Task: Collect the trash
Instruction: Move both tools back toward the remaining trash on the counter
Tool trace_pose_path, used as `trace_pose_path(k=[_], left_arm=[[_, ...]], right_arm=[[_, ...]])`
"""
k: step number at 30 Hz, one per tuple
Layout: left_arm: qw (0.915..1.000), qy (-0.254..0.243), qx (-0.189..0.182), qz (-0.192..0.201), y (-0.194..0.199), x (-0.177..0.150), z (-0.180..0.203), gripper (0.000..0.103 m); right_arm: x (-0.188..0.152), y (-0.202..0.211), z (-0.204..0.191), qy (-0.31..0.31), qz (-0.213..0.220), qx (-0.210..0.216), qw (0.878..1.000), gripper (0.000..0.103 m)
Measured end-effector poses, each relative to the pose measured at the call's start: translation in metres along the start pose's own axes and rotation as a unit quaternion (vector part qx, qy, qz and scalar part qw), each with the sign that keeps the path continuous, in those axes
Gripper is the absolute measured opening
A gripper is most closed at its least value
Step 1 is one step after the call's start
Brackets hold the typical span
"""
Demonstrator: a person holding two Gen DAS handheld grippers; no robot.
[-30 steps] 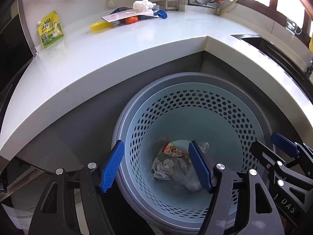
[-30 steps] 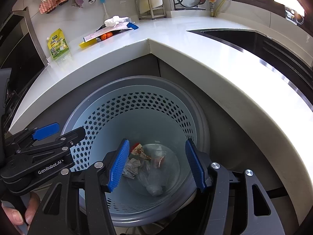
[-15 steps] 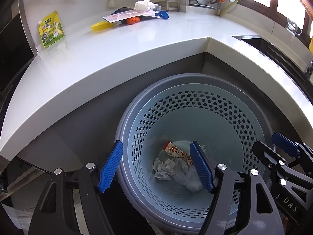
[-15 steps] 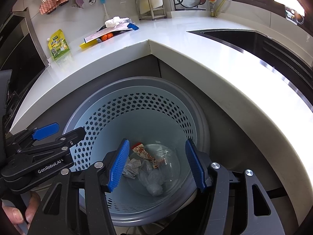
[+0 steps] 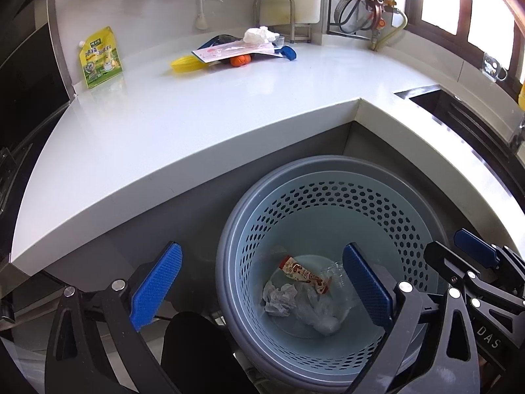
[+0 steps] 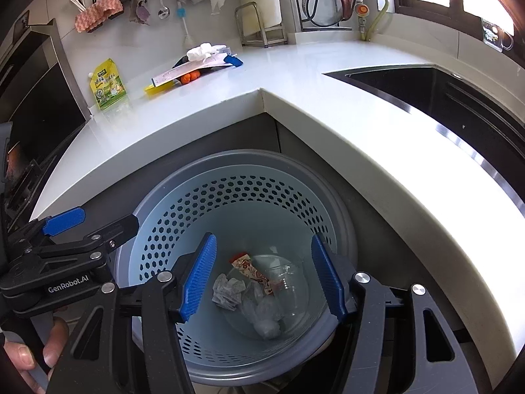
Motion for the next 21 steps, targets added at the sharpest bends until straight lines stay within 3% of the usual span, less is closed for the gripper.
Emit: trace_pose_path(k=[10, 21], left_arm=[[0.9985, 0.002, 0.009, 0.053, 0.024, 0.043, -0.017, 0.097], [0.9948, 0.046, 0.024, 0.088, 0.011, 0.121, -0.064, 0.097]], right_arm=[[0.063, 0.014, -0.011, 0.027, 0.046, 0.008, 0.999, 0.061], [0.159, -0.017, -0.029, 0.047, 0.071, 0.025, 0.996, 0.061]])
Point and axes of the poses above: each gripper's, at about its wrist camera, not at the fingertips, and y roughly against the way its jaws point, z to its right, x to its top, the point moved 3 cm from there along -y, roughly the way its jaws point, and after that the axes turned 4 degrees about -z, right-handed, at the moved point
